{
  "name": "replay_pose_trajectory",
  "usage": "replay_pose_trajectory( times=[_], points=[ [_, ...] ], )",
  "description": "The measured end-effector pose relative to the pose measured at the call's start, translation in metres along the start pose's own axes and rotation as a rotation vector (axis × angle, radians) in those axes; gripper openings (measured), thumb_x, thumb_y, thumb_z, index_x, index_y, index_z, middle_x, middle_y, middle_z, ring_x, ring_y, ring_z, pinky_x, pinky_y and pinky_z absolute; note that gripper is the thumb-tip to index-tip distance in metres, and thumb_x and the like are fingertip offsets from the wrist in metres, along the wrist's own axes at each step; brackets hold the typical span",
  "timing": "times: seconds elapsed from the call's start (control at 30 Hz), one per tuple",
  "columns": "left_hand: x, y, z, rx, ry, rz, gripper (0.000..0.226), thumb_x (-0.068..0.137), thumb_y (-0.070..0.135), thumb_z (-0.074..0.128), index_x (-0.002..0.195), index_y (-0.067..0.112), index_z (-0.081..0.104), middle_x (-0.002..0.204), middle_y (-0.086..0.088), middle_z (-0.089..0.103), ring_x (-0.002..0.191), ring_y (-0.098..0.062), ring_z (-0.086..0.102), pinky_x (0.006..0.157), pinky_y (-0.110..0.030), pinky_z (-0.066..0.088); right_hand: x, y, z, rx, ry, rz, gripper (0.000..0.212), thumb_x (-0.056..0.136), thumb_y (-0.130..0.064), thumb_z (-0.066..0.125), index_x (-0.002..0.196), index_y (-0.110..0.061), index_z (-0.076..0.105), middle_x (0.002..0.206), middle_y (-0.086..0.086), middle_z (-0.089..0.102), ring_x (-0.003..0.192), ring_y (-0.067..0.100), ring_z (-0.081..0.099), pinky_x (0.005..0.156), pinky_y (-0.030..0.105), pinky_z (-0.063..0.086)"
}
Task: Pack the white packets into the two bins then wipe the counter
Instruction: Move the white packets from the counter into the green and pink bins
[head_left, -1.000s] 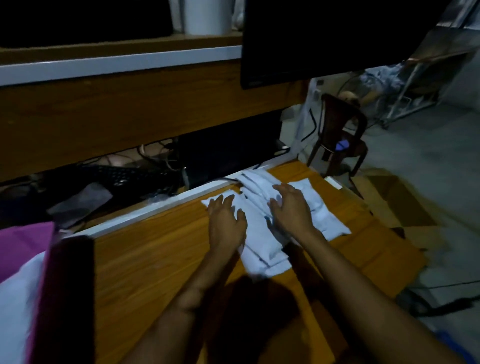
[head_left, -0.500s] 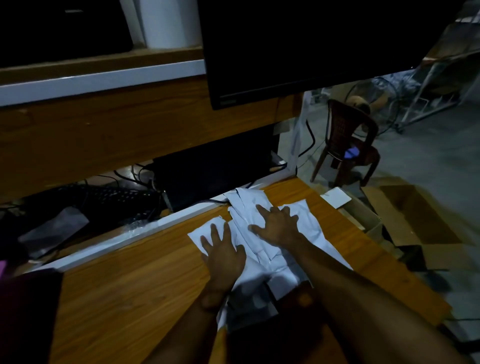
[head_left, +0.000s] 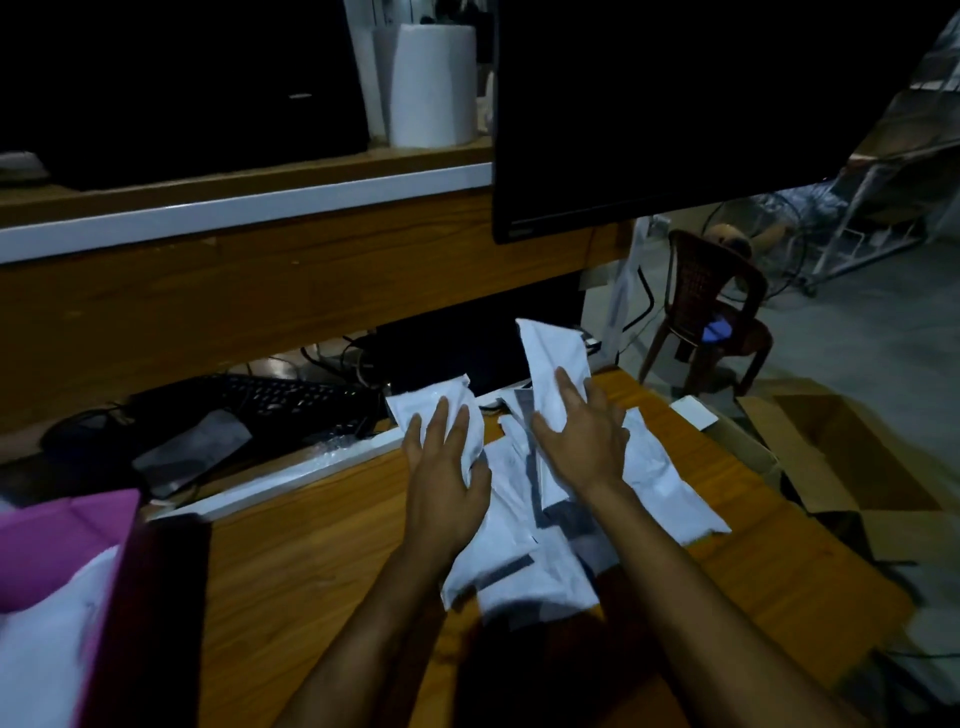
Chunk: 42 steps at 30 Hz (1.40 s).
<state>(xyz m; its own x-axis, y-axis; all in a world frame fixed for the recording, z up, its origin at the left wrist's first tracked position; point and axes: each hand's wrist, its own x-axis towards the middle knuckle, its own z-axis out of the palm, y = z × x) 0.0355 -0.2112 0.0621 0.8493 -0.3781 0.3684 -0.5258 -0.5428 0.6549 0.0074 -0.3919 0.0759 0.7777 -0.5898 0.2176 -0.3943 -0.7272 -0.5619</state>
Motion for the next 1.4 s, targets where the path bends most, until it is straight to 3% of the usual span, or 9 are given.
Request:
replay_pose_trajectory(
  times=[0.3, 0.43, 0.53, 0.73, 0.9, 1.1, 1.23, 1.33, 1.4],
  points=[
    [-0.116, -0.029, -0.167, 0.048, 0.094, 0.059, 0.063, 0.089, 0.029, 0.048, 0.15, 0.026, 0.033, 0.161, 0.012, 0.016, 0.15, -0.016, -0.003, 0.115, -0.03, 0.004, -0.196, -0.116, -0.001, 0.237, 0.115, -0.08, 0.068, 0.087, -0.052, 0.059, 0.147, -0.038, 0.031, 0.151, 0.005, 0.036, 0.132, 0.029, 0.033, 0.102, 0.047, 0.038],
    [-0.172, -0.064, -0.236, 0.107, 0.125, 0.041, 0.064, 0.088, 0.029, 0.048, 0.15, 0.028, 0.033, 0.161, 0.012, 0.016, 0.15, -0.015, 0.001, 0.121, -0.038, 0.005, -0.273, -0.178, 0.022, 0.306, 0.067, -0.129, 0.07, 0.083, -0.056, 0.057, 0.146, -0.035, 0.035, 0.15, 0.005, 0.039, 0.134, 0.028, 0.035, 0.104, 0.044, 0.038],
    [-0.209, -0.094, -0.286, 0.143, 0.185, 0.038, 0.063, 0.087, 0.03, 0.045, 0.149, 0.024, 0.036, 0.16, 0.007, 0.021, 0.15, -0.017, 0.007, 0.122, -0.034, 0.007, -0.314, -0.223, 0.04, 0.376, 0.009, -0.186, 0.072, 0.081, -0.055, 0.058, 0.146, -0.036, 0.035, 0.15, 0.003, 0.039, 0.134, 0.025, 0.035, 0.1, 0.033, 0.034],
    [-0.263, -0.16, -0.384, 0.255, 0.294, -0.055, 0.062, 0.088, 0.034, 0.041, 0.148, 0.022, 0.037, 0.16, 0.005, 0.022, 0.15, -0.024, 0.008, 0.119, -0.038, 0.013, -0.362, -0.314, 0.075, 0.471, -0.135, -0.323, 0.069, 0.084, -0.056, 0.06, 0.146, -0.039, 0.033, 0.149, -0.002, 0.038, 0.131, 0.018, 0.036, 0.094, 0.027, 0.035],
    [-0.285, -0.227, -0.465, 0.436, 0.336, -0.02, 0.06, 0.087, 0.031, 0.046, 0.144, 0.012, 0.043, 0.156, -0.006, 0.028, 0.149, -0.016, 0.012, 0.121, -0.036, 0.01, -0.388, -0.392, 0.109, 0.514, -0.285, -0.448, 0.069, 0.085, -0.056, 0.06, 0.146, -0.041, 0.032, 0.149, -0.005, 0.037, 0.135, 0.016, 0.032, 0.105, 0.036, 0.039],
    [-0.282, -0.324, -0.515, 0.595, 0.1, -0.253, 0.066, 0.087, 0.045, 0.037, 0.147, 0.017, 0.041, 0.157, -0.012, 0.028, 0.144, -0.04, 0.021, 0.115, -0.057, 0.021, -0.397, -0.476, 0.161, 0.365, -0.383, -0.566, 0.068, 0.086, -0.065, 0.048, 0.146, -0.041, 0.029, 0.152, 0.001, 0.033, 0.132, 0.029, 0.035, 0.105, 0.043, 0.04],
    [-0.26, -0.355, -0.518, 0.625, -0.072, -0.307, 0.071, 0.085, 0.052, 0.031, 0.146, 0.017, 0.041, 0.154, -0.015, 0.034, 0.143, -0.04, 0.027, 0.118, -0.052, 0.016, -0.397, -0.518, 0.2, 0.103, -0.495, -0.577, 0.061, 0.09, -0.059, 0.044, 0.146, -0.038, 0.028, 0.157, 0.01, 0.021, 0.134, 0.04, 0.027, 0.106, 0.052, 0.03],
    [-0.254, -0.376, -0.508, 0.645, -0.231, -0.298, 0.079, 0.091, 0.064, 0.012, 0.147, 0.014, 0.04, 0.152, -0.016, 0.038, 0.145, -0.035, 0.027, 0.119, -0.05, 0.016, -0.4, -0.529, 0.232, -0.155, -0.521, -0.574, 0.057, 0.09, -0.057, 0.041, 0.136, -0.024, 0.048, 0.147, 0.016, 0.035, 0.128, 0.044, 0.032, 0.103, 0.055, 0.028],
    [-0.256, -0.388, -0.499, 0.667, -0.339, -0.378, 0.098, 0.084, 0.076, -0.002, 0.151, 0.013, 0.03, 0.158, -0.017, 0.025, 0.148, -0.034, 0.017, 0.119, -0.05, 0.011, -0.399, -0.529, 0.245, -0.25, -0.527, -0.625, 0.053, 0.092, -0.052, 0.038, 0.123, -0.016, 0.061, 0.138, 0.018, 0.046, 0.124, 0.041, 0.036, 0.103, 0.052, 0.025]
  ],
)
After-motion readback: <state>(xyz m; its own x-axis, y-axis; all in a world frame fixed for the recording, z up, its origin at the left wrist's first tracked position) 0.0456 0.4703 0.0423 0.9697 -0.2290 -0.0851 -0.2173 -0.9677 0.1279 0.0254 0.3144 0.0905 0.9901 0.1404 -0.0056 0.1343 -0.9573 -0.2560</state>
